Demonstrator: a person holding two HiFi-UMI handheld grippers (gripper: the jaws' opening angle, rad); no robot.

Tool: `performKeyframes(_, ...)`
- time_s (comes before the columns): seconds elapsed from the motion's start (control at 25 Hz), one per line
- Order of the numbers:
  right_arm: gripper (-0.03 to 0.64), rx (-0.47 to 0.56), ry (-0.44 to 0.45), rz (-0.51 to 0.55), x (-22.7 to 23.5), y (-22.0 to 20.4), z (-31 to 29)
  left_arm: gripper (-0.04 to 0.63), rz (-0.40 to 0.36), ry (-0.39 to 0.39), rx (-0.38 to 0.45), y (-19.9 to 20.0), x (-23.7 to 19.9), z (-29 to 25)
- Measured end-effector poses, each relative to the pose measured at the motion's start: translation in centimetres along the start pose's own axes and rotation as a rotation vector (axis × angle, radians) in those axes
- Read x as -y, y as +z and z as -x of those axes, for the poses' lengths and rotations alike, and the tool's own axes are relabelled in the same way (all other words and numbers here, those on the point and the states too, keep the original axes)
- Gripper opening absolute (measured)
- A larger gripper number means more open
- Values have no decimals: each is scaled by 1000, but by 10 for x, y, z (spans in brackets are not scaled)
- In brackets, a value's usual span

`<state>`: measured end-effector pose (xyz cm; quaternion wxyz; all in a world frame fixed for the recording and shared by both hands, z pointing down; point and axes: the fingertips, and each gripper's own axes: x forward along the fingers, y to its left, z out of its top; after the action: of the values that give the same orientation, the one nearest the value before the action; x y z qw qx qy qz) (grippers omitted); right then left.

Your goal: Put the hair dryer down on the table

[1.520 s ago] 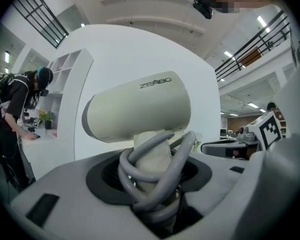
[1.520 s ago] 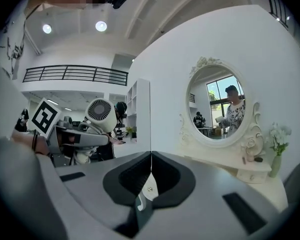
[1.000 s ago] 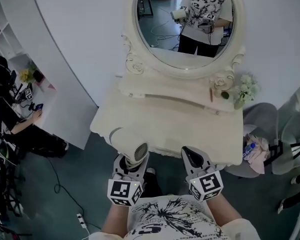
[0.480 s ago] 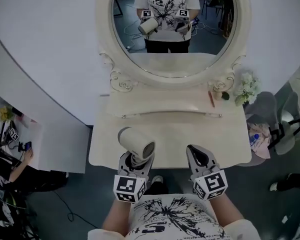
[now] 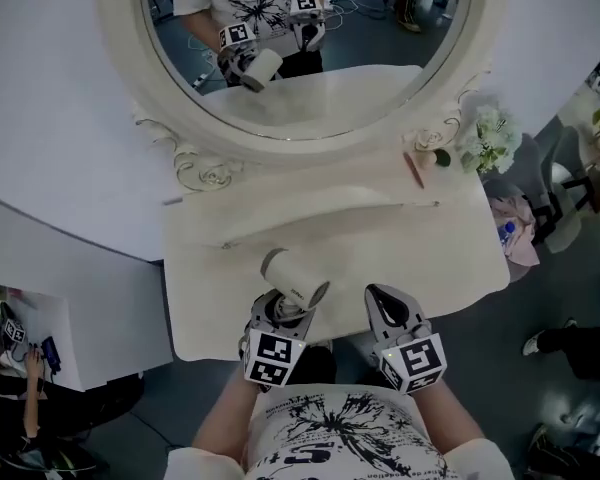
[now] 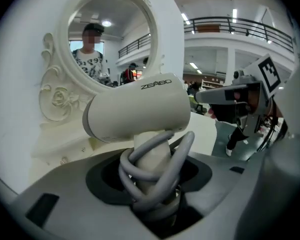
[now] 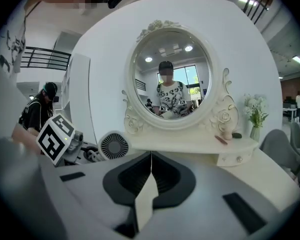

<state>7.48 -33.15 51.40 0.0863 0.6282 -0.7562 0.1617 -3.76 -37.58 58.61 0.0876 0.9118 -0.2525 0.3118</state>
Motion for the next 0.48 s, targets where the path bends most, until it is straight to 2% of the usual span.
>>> performKeyframes(0.2,18,-68,-60,-35,15,-30,-7,245,-112,-96,-84,-14,0,-41)
performKeyframes(0.48,18,-116,-116,-76,29,-52,-14,245,-161,-154,-230,-49,-9,-87)
